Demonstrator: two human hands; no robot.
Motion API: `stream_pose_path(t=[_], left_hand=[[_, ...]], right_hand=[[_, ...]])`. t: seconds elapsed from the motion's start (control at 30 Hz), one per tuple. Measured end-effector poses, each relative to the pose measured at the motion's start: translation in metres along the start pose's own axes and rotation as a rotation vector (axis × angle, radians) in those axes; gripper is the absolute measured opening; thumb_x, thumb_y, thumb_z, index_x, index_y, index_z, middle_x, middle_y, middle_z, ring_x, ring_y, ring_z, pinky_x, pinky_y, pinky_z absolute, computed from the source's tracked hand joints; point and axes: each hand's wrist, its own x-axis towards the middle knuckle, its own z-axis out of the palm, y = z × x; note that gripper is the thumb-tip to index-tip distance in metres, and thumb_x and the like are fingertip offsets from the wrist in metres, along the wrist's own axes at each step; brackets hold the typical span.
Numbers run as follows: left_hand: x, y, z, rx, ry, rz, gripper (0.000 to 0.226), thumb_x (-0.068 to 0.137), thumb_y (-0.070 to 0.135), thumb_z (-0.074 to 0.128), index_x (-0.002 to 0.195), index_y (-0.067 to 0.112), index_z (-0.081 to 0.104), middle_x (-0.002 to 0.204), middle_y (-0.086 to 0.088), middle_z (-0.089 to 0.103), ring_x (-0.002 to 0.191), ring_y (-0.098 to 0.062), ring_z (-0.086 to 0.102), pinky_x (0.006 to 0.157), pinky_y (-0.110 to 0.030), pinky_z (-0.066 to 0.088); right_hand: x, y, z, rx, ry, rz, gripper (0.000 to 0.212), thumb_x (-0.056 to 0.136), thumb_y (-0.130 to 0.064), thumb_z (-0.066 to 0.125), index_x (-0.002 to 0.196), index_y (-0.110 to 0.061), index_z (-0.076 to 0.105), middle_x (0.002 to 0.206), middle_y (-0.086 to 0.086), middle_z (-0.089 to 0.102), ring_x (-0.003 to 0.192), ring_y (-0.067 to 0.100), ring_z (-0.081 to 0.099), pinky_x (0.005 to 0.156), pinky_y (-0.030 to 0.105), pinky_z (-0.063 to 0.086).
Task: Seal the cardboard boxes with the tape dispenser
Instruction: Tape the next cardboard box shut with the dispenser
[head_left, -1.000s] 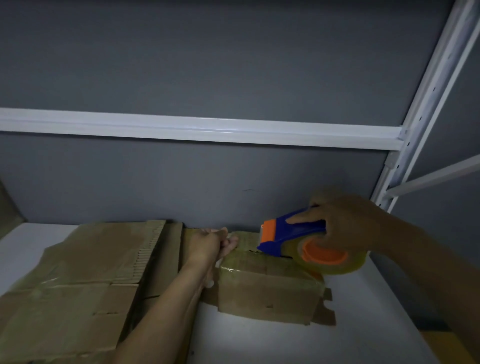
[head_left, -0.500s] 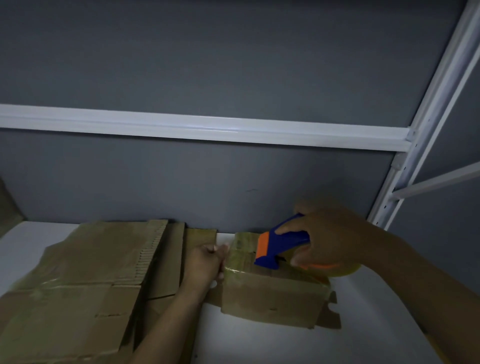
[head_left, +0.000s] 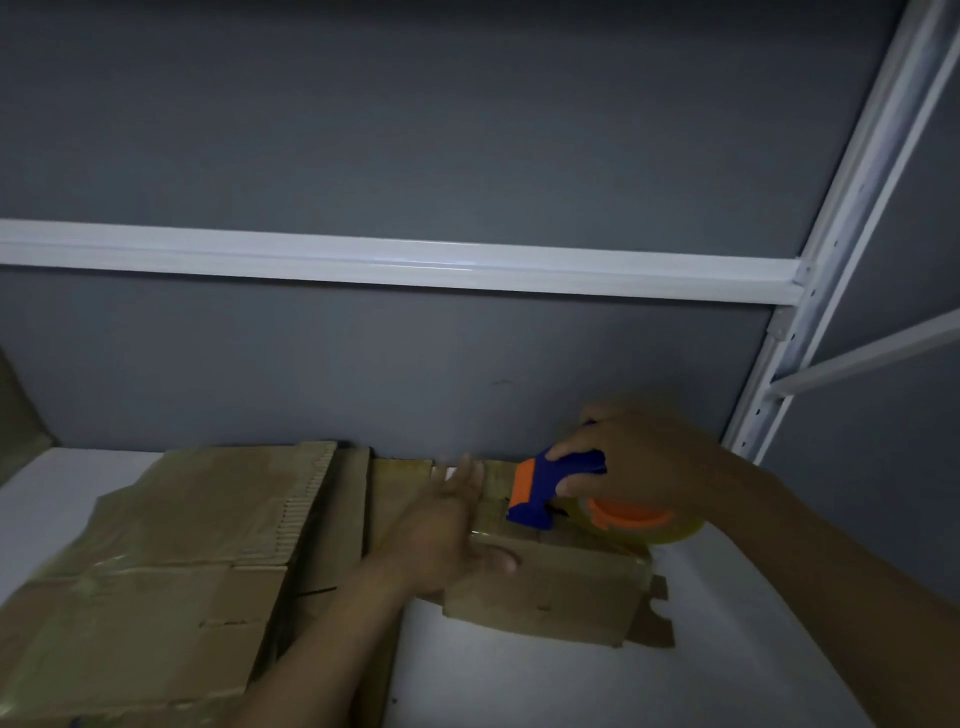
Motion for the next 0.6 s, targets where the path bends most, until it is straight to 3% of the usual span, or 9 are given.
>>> stream_pose_path(t=[0.03, 0.1, 0.17, 0.23, 0.27, 0.43, 0.6], left_hand=[[0.002, 0.002, -0.003, 0.186, -0.013, 0.04, 0.117, 0.073, 0.078, 0.052, 0.153, 0.017, -0.007, 0.156, 0.005, -0.021, 0.145, -0.017, -0.021, 0.119, -0.033, -0.004], [0.009, 0.005, -0.001, 0.347, -0.009, 0.144, 0.125, 0.06, 0.093, 0.023, 0.153, 0.014, -0.005, 0.153, 0.002, -0.022, 0.142, -0.014, -0.021, 0.12, -0.036, -0.008], [0.013, 0.003, 0.003, 0.389, 0.066, 0.229, 0.127, 0.063, 0.094, 0.008, 0.151, 0.004, 0.021, 0.155, -0.006, 0.011, 0.144, -0.014, 0.014, 0.117, -0.029, 0.009], [0.016, -0.006, 0.009, 0.363, 0.069, 0.227, 0.111, 0.078, 0.088, 0.011, 0.133, 0.001, 0.054, 0.136, -0.01, 0.055, 0.123, -0.02, 0.056, 0.103, -0.029, 0.034], [0.018, -0.01, 0.012, 0.361, 0.058, 0.24, 0.106, 0.081, 0.085, 0.014, 0.128, 0.002, 0.06, 0.128, -0.009, 0.063, 0.114, -0.021, 0.063, 0.098, -0.03, 0.04], [0.022, -0.015, 0.011, 0.414, 0.061, 0.297, 0.099, 0.085, 0.081, 0.014, 0.128, 0.004, 0.061, 0.125, -0.006, 0.065, 0.111, -0.017, 0.065, 0.097, -0.027, 0.039], [0.025, -0.012, 0.006, 0.545, 0.015, 0.321, 0.096, 0.088, 0.078, 0.011, 0.127, 0.007, 0.062, 0.128, -0.002, 0.063, 0.109, -0.015, 0.066, 0.095, -0.027, 0.04]], right_hand=[[0.0, 0.0, 0.0, 0.003, -0.004, -0.004, 0.044, 0.084, -0.064, 0.053, 0.124, -0.044, 0.059, 0.104, -0.009, 0.052, 0.088, 0.007, 0.044, 0.074, 0.025, 0.037], [-0.001, -0.002, -0.001, 0.006, -0.013, -0.006, 0.043, 0.084, -0.063, 0.053, 0.123, -0.044, 0.06, 0.105, -0.007, 0.053, 0.089, 0.007, 0.045, 0.077, 0.026, 0.039], [-0.004, 0.001, -0.006, -0.003, -0.028, 0.0, 0.043, 0.085, -0.061, 0.055, 0.123, -0.042, 0.061, 0.106, -0.006, 0.054, 0.09, 0.008, 0.046, 0.075, 0.026, 0.038], [-0.007, 0.006, -0.012, 0.052, -0.035, 0.015, 0.043, 0.084, -0.06, 0.057, 0.122, -0.041, 0.061, 0.105, -0.004, 0.054, 0.088, 0.008, 0.046, 0.073, 0.026, 0.038], [-0.01, 0.01, -0.016, 0.092, -0.042, 0.026, 0.043, 0.084, -0.059, 0.059, 0.122, -0.041, 0.061, 0.103, -0.003, 0.053, 0.087, 0.008, 0.046, 0.073, 0.025, 0.038], [-0.033, 0.029, -0.03, 0.176, -0.08, 0.068, 0.04, 0.084, -0.055, 0.06, 0.122, -0.043, 0.06, 0.1, -0.008, 0.051, 0.087, 0.004, 0.045, 0.068, 0.013, 0.034], [-0.067, 0.05, -0.016, 0.212, -0.106, 0.171, 0.036, 0.085, -0.056, 0.058, 0.12, -0.05, 0.056, 0.103, -0.009, 0.051, 0.092, 0.005, 0.048, 0.079, 0.021, 0.04]])
